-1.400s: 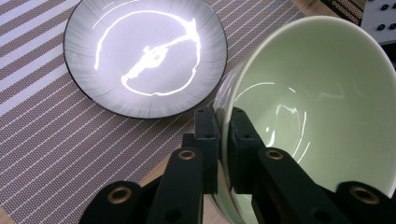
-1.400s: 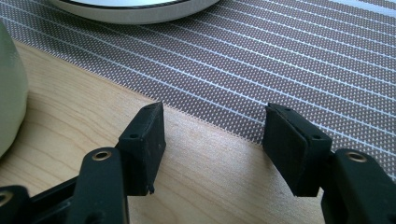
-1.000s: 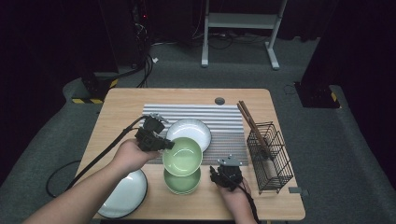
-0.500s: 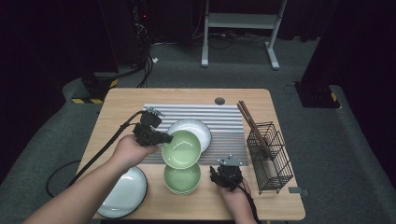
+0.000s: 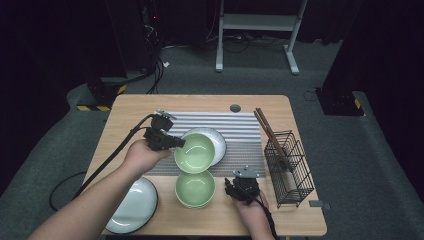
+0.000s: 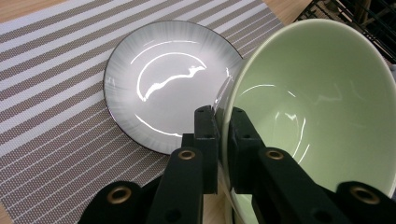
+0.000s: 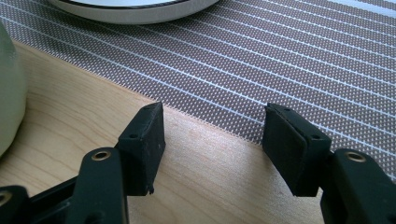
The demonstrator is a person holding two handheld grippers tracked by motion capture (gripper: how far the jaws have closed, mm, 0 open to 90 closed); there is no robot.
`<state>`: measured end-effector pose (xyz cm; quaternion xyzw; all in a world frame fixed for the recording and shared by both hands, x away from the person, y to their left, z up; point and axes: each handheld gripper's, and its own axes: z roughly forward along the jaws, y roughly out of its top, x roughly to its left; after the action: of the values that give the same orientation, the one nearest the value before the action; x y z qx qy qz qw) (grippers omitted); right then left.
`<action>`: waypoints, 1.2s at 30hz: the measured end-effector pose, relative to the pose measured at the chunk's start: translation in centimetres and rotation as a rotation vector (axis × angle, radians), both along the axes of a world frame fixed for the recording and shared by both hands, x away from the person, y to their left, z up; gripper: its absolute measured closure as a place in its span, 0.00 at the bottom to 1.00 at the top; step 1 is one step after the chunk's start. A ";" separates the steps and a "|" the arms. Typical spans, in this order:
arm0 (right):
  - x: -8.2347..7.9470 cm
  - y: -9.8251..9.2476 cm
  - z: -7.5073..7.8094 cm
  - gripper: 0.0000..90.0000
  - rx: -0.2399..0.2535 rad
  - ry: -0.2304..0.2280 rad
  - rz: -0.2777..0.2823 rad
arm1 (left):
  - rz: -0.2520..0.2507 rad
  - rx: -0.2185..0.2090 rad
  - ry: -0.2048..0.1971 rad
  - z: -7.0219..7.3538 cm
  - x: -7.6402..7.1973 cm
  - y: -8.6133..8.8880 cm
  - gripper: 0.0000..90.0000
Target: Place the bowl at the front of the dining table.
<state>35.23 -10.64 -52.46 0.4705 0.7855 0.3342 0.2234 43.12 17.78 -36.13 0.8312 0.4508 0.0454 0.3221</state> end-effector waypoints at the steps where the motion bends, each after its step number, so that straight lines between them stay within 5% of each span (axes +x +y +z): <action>1: 0.0 0.0 0.0 0.43 0.000 0.000 0.000 | 0.009 -0.007 0.002 -0.1 0.2 0.0 0.93; 36: 0.0 0.0 0.0 0.44 0.005 0.003 -0.003 | 0.130 -0.015 0.031 -3.4 4.4 0.0 0.93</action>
<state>35.25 -10.60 -52.46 0.4725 0.7843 0.3354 0.2215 47.48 17.83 -39.55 0.7985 0.5089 0.0502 0.3176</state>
